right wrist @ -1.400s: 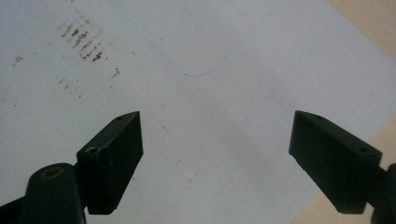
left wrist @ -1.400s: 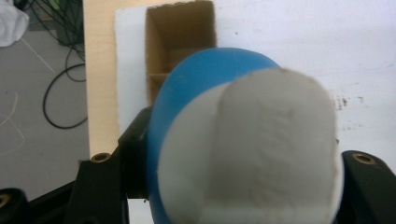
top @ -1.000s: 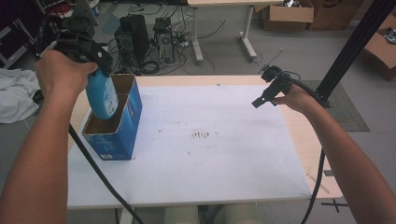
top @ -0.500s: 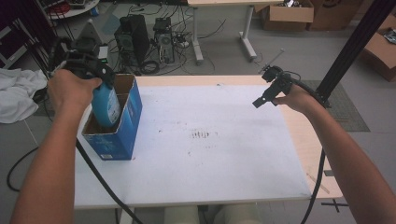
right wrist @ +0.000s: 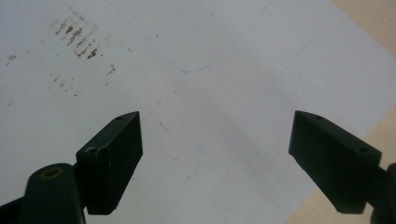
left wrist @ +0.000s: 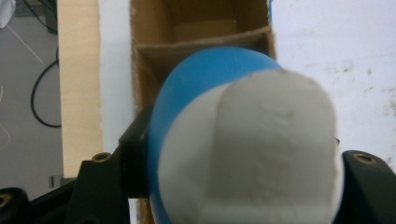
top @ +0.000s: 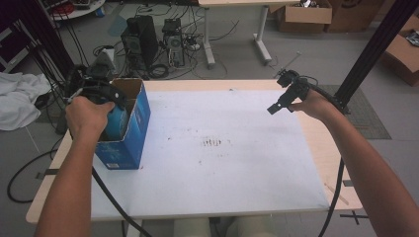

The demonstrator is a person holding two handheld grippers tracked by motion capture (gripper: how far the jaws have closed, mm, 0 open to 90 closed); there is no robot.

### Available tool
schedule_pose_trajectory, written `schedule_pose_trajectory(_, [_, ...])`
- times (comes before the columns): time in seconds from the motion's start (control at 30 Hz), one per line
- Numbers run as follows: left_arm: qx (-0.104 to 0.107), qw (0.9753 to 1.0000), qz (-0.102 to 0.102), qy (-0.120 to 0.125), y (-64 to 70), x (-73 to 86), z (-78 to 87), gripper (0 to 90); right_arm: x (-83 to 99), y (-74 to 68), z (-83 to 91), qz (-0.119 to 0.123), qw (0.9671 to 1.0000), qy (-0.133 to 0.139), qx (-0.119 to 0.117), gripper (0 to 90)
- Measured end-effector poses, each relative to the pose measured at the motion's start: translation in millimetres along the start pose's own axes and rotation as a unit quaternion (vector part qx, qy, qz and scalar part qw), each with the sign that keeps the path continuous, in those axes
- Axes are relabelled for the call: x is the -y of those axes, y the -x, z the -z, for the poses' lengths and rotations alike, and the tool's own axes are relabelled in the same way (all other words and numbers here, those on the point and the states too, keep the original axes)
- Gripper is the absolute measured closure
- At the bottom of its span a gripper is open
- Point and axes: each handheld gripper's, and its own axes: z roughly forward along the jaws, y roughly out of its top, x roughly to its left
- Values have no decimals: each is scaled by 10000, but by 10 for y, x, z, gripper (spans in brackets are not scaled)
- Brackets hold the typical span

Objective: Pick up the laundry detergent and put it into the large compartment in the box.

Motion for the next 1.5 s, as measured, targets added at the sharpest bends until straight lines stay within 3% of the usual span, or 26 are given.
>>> schedule_pose_trajectory(0.33, [78,9998,38,-180,-41,103,-327,378,44,11,-34,-36,10000,-16,-28,178])
schedule_pose_trajectory(0.77, [155,9984,22,-544,-91,181,-603,377,90,51,-77,-90,9999,-46,-47,183])
schedule_pose_trajectory(1.27, [285,9980,208,-515,-157,199,-616,369,90,31,-93,-43,9999,-109,-53,184])
schedule_pose_trajectory(1.5, [338,9980,362,-383,-194,212,-589,362,85,19,-91,-23,9999,-84,-77,185])
